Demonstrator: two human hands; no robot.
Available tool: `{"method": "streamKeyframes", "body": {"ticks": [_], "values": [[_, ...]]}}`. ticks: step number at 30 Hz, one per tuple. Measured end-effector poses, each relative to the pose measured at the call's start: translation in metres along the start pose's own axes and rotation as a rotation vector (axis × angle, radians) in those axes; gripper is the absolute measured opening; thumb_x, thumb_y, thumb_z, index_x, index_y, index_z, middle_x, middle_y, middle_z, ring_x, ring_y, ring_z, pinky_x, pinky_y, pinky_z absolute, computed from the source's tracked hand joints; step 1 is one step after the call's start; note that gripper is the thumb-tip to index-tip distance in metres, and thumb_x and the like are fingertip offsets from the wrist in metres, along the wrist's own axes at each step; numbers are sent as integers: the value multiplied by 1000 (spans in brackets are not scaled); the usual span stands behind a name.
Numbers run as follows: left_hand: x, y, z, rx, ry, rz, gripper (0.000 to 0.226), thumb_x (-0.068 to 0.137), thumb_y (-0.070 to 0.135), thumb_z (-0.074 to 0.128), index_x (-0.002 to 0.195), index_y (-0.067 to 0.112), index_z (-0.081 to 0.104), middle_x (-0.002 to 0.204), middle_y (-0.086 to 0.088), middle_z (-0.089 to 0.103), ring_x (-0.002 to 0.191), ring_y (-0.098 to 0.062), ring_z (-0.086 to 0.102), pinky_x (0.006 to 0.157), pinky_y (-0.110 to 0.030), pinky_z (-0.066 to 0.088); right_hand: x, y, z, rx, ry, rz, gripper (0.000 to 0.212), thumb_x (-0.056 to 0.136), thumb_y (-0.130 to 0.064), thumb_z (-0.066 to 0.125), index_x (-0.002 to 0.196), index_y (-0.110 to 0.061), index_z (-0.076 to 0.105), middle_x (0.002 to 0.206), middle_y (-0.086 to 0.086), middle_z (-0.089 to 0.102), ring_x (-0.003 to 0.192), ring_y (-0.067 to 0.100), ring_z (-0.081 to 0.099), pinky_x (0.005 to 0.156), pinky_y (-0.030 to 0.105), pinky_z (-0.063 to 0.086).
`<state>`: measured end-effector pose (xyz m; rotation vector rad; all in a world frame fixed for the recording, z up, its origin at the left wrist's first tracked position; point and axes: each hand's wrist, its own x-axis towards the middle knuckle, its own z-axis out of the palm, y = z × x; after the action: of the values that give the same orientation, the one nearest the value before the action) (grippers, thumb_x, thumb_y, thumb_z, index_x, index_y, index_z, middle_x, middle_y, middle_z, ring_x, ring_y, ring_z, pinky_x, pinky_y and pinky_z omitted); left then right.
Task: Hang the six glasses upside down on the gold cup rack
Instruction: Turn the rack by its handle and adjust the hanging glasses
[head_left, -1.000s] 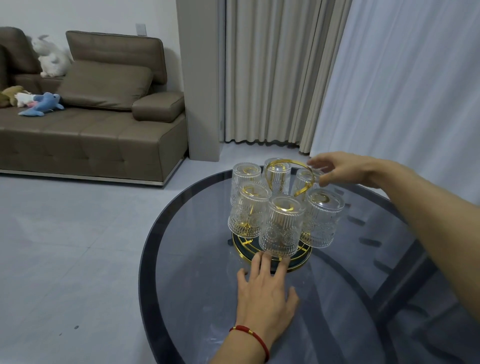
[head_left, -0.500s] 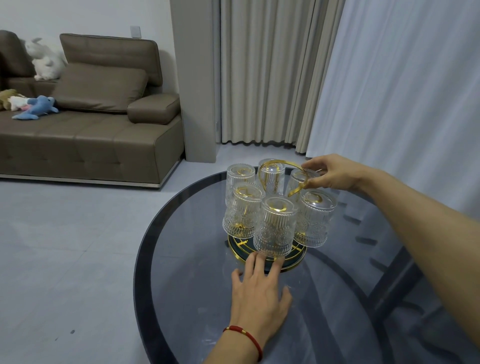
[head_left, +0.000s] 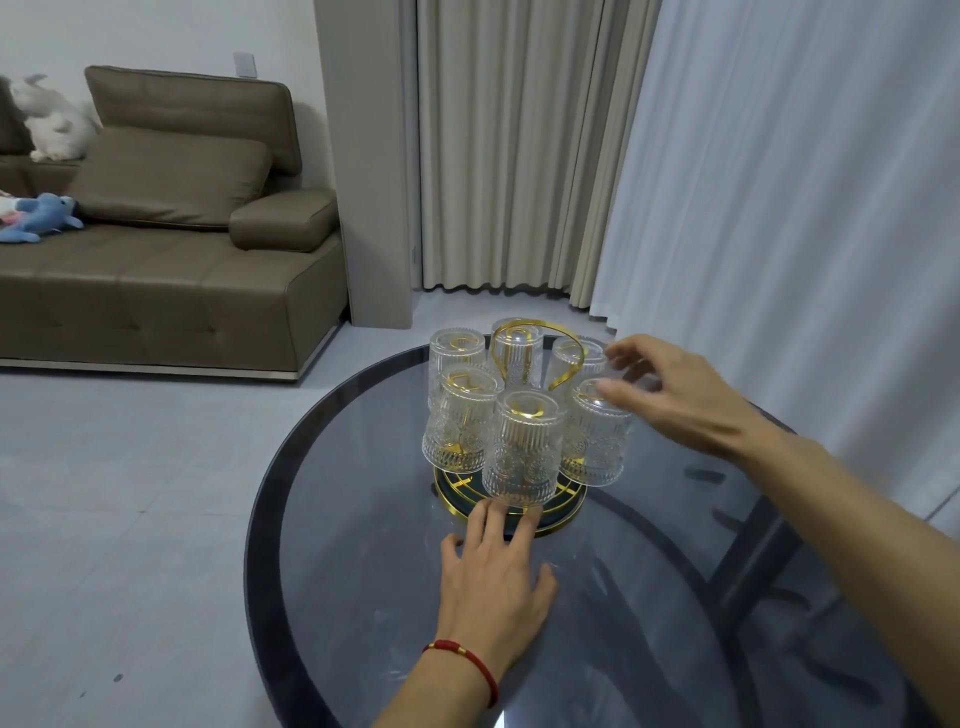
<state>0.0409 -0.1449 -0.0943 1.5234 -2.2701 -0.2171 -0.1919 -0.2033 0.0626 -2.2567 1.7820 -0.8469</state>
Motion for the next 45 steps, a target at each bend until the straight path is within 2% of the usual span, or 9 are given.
{"method": "streamKeyframes", "body": {"ticks": [3,5,11,19,23,28,31,35,45], "values": [[0,-1,0,13,2,4,63,96,50,41,155,37,23,158,4,25,147,-18,17,113,-45,28,-15,0,16,-57,-98,4,84,87,-65,66,153,-18,41,153,1,51,134,17,51,107,36,46],[-1,-1,0,14,4,0,63,96,50,41,155,38,22,157,4,25,146,-17,18,113,-44,28,-17,2,21,-30,-62,12,84,88,-58,70,155,-20,38,157,2,49,137,19,49,111,42,45],[0,-1,1,17,20,-4,61,95,49,42,152,39,25,154,5,28,145,-17,20,109,-43,30,-15,6,18,-9,-54,50,101,73,-76,66,154,-23,40,155,0,51,135,19,52,109,44,49],[0,-3,2,7,17,0,61,96,49,42,153,39,25,156,5,27,145,-16,20,110,-44,30,-11,10,20,-43,-76,41,103,72,-82,60,154,-22,40,155,1,52,135,19,52,108,42,49],[0,-3,2,-7,6,4,62,97,48,43,154,37,24,158,5,26,147,-17,19,114,-45,28,-13,7,16,-59,-103,29,91,83,-71,66,154,-21,38,156,4,50,136,21,51,110,44,47],[-1,-4,-2,-28,20,16,62,97,44,43,155,34,27,158,8,29,148,-14,19,114,-43,30,-16,-30,14,-196,177,-259,60,91,-55,57,136,-16,60,134,3,66,124,18,56,108,49,45],[-1,-4,-3,-31,22,21,63,94,41,45,155,33,28,157,9,30,148,-13,18,110,-40,31,-8,-59,23,-422,60,-407,68,91,-67,46,137,-19,60,135,1,65,131,19,51,113,44,36],[-3,-6,-5,-28,12,36,65,94,40,47,155,33,27,160,8,28,151,-13,14,109,-39,31,5,-72,38,-638,-142,-317,87,89,-82,27,148,-21,49,145,1,58,147,23,33,121,51,14],[-8,-12,-7,-35,-34,114,65,97,36,43,158,31,19,166,7,19,156,-16,0,115,-39,28,-1,-75,38,-466,-111,-246,73,88,-73,50,144,-27,55,131,-5,63,134,16,45,119,51,10]]}}
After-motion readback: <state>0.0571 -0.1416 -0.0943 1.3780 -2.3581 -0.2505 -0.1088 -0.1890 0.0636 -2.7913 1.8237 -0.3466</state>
